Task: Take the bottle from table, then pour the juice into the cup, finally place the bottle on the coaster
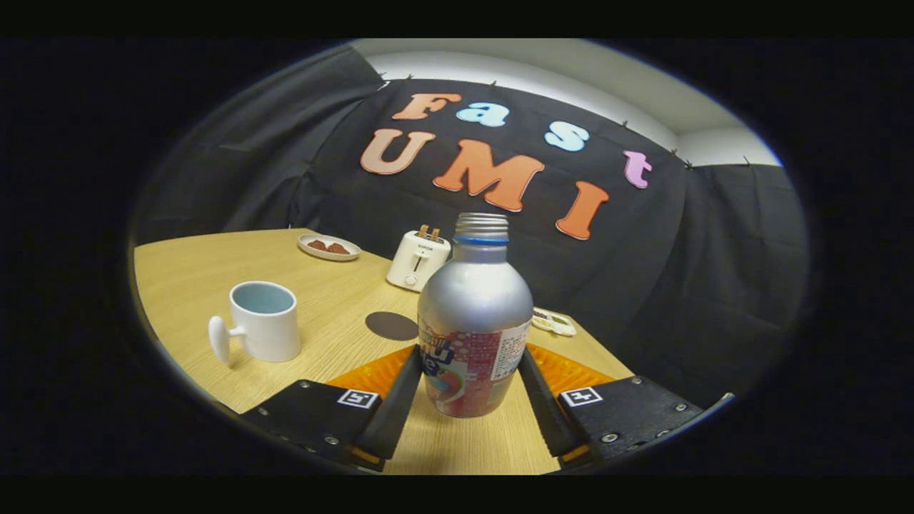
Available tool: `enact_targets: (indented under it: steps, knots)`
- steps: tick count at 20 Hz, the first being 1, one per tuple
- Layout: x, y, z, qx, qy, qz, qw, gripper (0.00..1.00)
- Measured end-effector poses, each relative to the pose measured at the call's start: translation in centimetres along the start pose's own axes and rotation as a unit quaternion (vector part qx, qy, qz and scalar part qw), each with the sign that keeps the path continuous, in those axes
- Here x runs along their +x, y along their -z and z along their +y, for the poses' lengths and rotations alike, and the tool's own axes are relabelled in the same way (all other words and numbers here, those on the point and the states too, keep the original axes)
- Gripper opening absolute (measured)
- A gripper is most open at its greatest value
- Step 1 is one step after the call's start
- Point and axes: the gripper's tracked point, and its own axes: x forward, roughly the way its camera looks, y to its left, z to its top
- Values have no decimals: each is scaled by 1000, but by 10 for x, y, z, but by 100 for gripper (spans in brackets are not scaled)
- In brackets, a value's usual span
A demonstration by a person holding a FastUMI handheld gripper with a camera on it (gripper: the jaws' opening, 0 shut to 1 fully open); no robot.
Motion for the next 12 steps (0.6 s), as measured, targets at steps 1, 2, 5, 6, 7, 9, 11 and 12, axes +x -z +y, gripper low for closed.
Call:
enact_targets:
  steps: [1, 2, 5, 6, 7, 9, 11, 12]
  knots:
    - [-1, -3, 5, -8, -2, -2, 1000, 78]
    - [-2, -6, 11, -15, -7, -2, 1000, 78]
    - [0, -15, 28, -38, -21, -5, 999, 78]
    - [1, -18, 32, -51, -21, -7, 998, 78]
    - [0, -20, 34, -69, -20, -9, 997, 78]
    - [3, -26, 38, -108, -13, -12, 994, 78]
    - [6, -26, 47, -139, -14, -9, 990, 78]
    - [8, -26, 51, -152, -16, -7, 988, 78]
